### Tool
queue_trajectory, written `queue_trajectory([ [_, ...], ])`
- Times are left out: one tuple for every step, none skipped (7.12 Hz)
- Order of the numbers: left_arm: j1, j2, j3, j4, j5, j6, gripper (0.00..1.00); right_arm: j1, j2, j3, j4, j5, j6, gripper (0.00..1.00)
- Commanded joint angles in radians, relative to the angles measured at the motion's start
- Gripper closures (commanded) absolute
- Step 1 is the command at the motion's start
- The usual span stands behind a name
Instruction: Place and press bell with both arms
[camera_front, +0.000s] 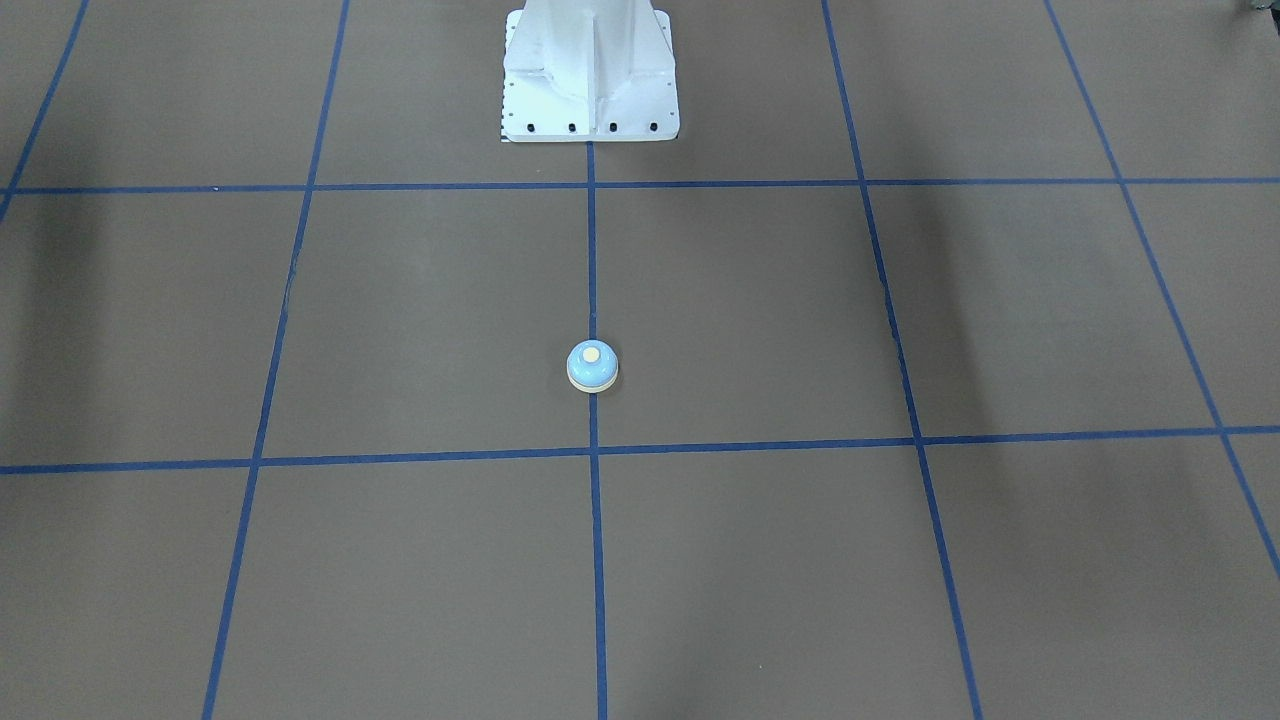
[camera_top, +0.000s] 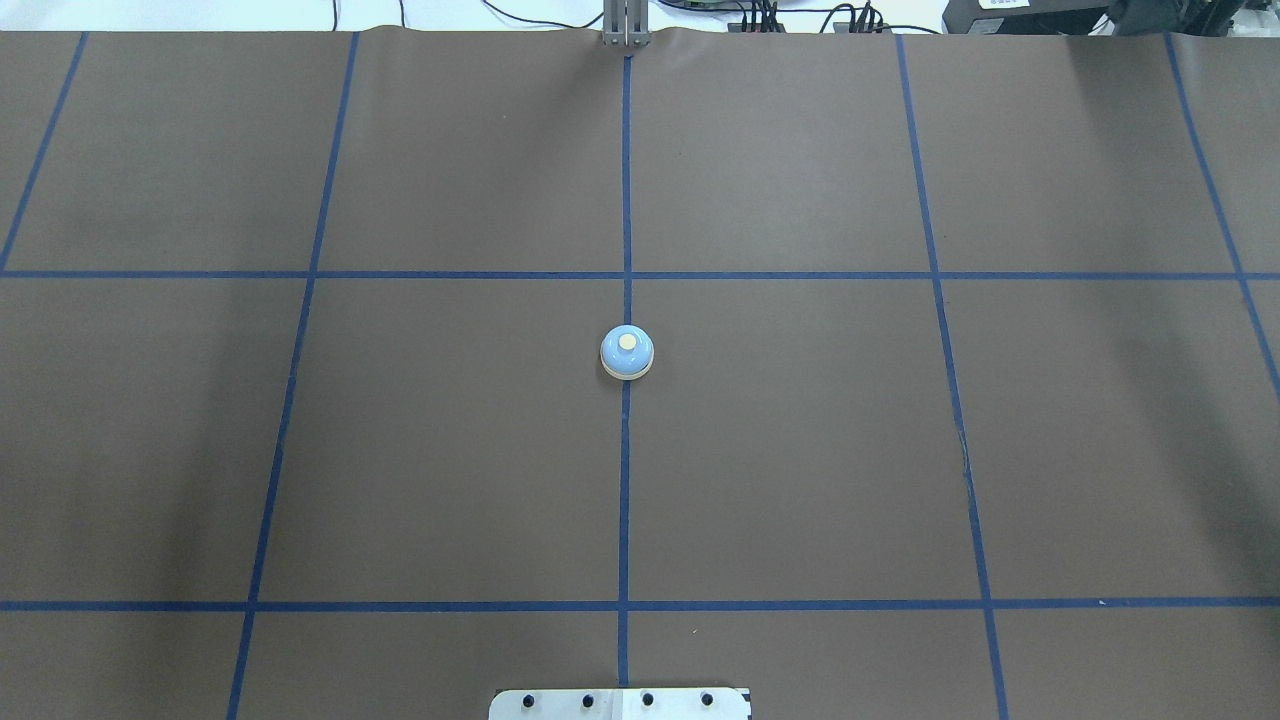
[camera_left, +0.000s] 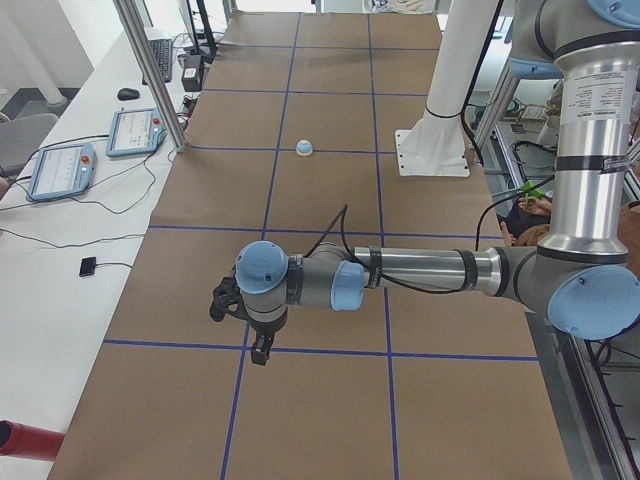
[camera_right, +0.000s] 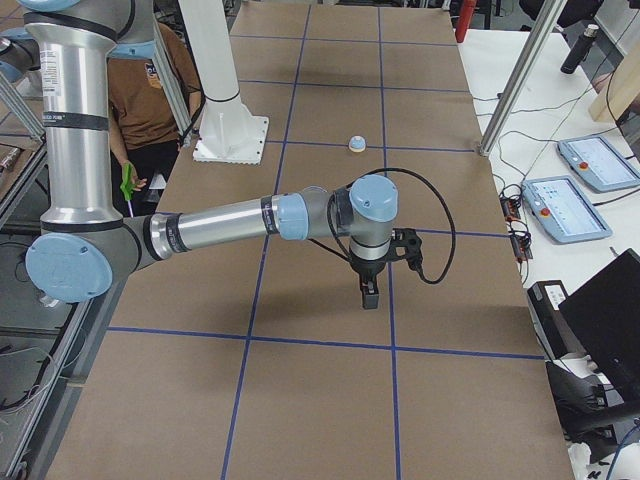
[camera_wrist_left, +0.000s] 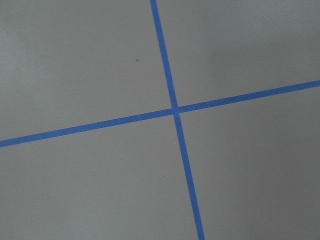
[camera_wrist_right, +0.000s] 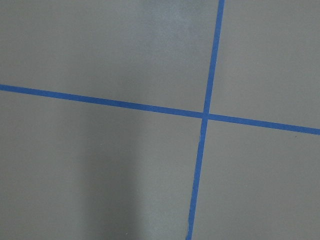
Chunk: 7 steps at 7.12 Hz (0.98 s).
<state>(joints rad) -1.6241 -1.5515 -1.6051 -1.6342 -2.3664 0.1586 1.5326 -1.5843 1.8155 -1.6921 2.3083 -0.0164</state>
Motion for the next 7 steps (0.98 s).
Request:
queue_trajectory([
  [-0.005, 0.004, -0.004, -0.003, 0.059, 0.001, 0.0, 0.0, -0.005, 0.005, 0.002, 0.012, -0.007, 0.0],
  [-0.005, 0.002, -0.012, -0.007, 0.067, -0.001, 0.0, -0.002, -0.008, 0.014, 0.002, 0.022, -0.01, 0.0],
  [-0.006, 0.004, -0.031, -0.007, 0.065, -0.004, 0.0, -0.009, -0.005, 0.011, 0.002, 0.022, -0.001, 0.0],
  [-0.007, 0.005, -0.032, -0.007, 0.059, -0.002, 0.0, -0.009, -0.006, 0.01, 0.002, 0.017, 0.0, 0.0],
  [-0.005, 0.007, -0.024, -0.007, 0.058, -0.002, 0.0, -0.009, -0.005, 0.01, 0.002, 0.019, 0.001, 0.0],
  [-0.003, 0.008, -0.029, 0.0, 0.055, -0.001, 0.0, -0.009, -0.003, 0.004, 0.002, 0.023, -0.005, 0.0],
  [-0.003, 0.027, -0.042, 0.0, 0.021, -0.002, 0.0, -0.009, -0.002, -0.001, 0.0, 0.025, -0.01, 0.0],
])
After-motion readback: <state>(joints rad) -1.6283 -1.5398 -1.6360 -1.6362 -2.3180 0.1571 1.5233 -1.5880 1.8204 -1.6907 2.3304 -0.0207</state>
